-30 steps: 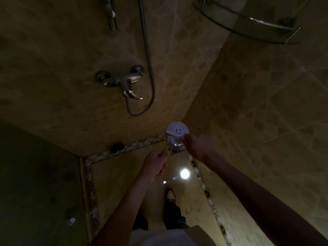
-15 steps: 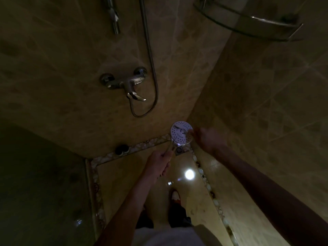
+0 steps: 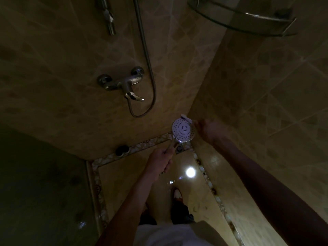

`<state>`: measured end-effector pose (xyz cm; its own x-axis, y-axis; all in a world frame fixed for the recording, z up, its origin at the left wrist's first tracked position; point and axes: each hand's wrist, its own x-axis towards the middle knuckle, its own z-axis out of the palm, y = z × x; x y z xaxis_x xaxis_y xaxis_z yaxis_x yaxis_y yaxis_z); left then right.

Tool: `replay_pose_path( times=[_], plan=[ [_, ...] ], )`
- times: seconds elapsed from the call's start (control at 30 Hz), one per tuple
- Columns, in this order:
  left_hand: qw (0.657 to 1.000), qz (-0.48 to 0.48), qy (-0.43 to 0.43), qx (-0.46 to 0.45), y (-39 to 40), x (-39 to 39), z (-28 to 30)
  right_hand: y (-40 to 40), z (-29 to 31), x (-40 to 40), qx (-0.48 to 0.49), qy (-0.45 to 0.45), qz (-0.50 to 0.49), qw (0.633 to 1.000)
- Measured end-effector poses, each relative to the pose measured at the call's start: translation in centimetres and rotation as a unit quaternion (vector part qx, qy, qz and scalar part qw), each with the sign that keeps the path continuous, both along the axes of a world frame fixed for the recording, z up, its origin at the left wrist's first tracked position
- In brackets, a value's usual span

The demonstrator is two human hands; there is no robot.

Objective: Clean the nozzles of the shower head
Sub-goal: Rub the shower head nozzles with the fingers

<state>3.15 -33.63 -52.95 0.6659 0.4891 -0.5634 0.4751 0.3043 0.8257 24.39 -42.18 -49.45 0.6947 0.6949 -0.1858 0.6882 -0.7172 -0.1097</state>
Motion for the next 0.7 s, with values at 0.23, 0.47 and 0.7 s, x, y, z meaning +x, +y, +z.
replay_pose_path(
  times=[0.23,0.47,0.7],
  plan=[
    [1.000,0.008,0.007,0.003,0.7,-0.2,-0.1,-0.8,-1.2,-3.3,0.023,-0.016,0.088,0.996],
    [1.000,0.011,-0.017,-0.012,0.4,0.2,0.4,-1.2,-0.6,-2.9,0.042,-0.031,0.041,0.998],
    [1.000,0.005,-0.016,0.000,0.8,0.0,1.0,-1.0,0.1,-1.6,0.026,-0.043,0.016,0.999]
  ],
)
